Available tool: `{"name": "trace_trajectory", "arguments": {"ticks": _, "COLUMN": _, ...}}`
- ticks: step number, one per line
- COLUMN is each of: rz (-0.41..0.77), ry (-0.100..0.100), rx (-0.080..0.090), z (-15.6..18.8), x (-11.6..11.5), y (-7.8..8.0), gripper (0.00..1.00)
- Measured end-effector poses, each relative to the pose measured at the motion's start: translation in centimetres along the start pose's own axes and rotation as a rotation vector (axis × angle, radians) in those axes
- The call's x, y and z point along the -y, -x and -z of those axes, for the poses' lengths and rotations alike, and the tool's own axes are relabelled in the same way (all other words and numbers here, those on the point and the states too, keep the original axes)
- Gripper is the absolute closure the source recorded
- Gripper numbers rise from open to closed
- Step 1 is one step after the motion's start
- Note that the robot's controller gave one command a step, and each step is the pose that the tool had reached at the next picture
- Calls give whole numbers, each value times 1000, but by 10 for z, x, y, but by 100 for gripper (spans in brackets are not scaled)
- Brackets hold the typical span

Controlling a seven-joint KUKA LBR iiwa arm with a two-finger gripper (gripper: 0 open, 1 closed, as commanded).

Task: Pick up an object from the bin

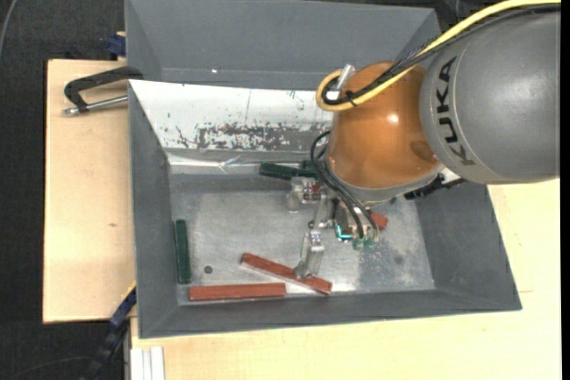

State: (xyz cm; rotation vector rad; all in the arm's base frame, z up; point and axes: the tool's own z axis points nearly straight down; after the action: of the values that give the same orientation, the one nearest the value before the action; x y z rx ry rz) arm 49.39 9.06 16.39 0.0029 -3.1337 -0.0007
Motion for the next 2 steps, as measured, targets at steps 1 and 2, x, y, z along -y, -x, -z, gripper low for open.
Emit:
{"name": "trace_trajectory", "arguments": {"ticks": 1, "rz": 59, "ry": 0, "rx": 1, "z": -92, "x": -37, "y": 2, "gripper": 0}}
{"name": "trace_trajectory", "arguments": {"ticks": 2, "rz": 44, "ry": 1, "rx": 11, "z": -92, "x": -1, "y": 38, "gripper": 0}}
